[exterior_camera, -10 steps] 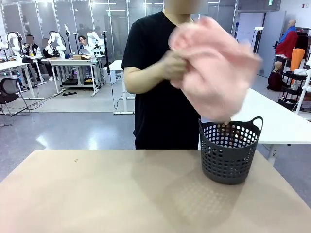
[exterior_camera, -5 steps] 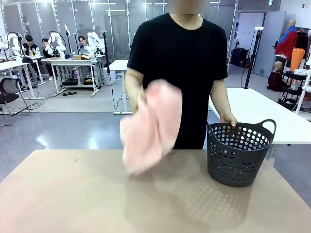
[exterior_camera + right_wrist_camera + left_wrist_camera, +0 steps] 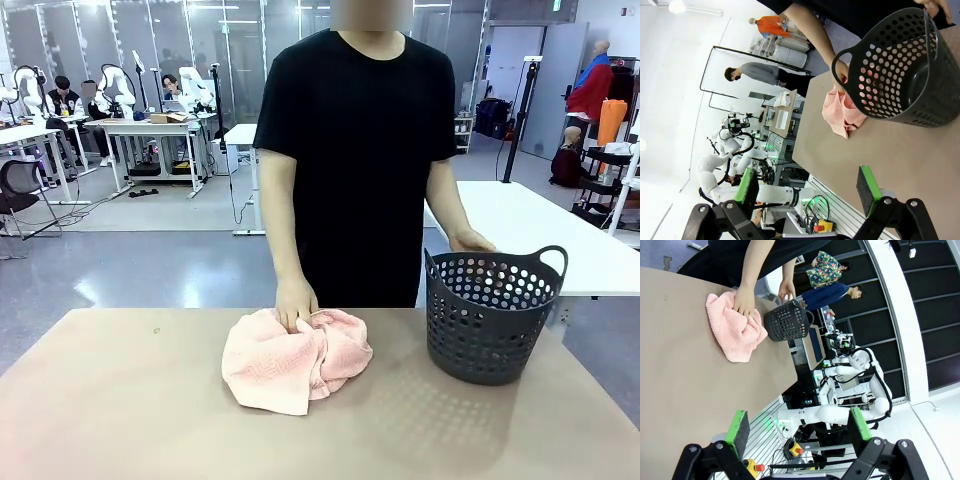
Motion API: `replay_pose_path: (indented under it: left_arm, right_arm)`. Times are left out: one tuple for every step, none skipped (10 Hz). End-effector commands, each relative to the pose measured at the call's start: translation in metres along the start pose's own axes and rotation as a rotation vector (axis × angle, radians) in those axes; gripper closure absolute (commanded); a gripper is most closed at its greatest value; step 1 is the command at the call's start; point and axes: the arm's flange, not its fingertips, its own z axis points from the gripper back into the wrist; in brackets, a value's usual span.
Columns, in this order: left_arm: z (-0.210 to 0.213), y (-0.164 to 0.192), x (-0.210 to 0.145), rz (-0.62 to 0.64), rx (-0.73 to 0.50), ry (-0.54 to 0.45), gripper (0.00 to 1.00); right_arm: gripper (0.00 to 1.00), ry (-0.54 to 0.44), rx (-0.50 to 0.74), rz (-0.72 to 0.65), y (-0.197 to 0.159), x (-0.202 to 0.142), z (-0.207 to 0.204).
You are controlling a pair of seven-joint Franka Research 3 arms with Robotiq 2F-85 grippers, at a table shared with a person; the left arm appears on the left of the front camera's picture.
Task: Fold the towel.
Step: Grab the top end of the 100 cm Hotel Towel extended by the human.
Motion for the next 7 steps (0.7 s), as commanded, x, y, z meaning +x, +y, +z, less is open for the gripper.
replay_pose_path:
  left_arm:
    - [0.0003, -0.0001, -0.0001, -0.002, -0.005, 0.0, 0.0]
    - [0.0003, -0.0001, -0.0001, -0.002, -0.005, 0.0, 0.0]
    - [0.0003, -0.0001, -0.0001, -0.002, -0.005, 0.0, 0.0]
    - [0.0003, -0.0001, -0.0001, -0.002, -0.005, 0.0, 0.0]
    - [0.0003, -0.0001, -0.0001, -0.002, -0.005, 0.0, 0.0]
    - [0.0003, -0.0001, -0.0001, -0.002, -0.005, 0.0, 0.0]
    - [0.0003, -0.0001, -0.0001, -0.002, -0.005, 0.0, 0.0]
  right_arm:
    - [0.0, -0.002, 0.002, 0.001, 0.0015, 0.0, 0.0004]
    - [0.0, -0.002, 0.002, 0.001, 0.0015, 0.0, 0.0004]
    - [0.0, -0.002, 0.002, 0.001, 0.0015, 0.0, 0.0004]
    - [0.0, -0.002, 0.002, 0.001, 0.0015, 0.0, 0.0004]
    - [0.0, -0.002, 0.002, 0.001, 0.0015, 0.0, 0.0004]
    - [0.0, -0.002, 0.002, 0.001, 0.0015, 0.0, 0.0004]
    - [0.0, -0.002, 0.002, 0.001, 0.0015, 0.0, 0.0004]
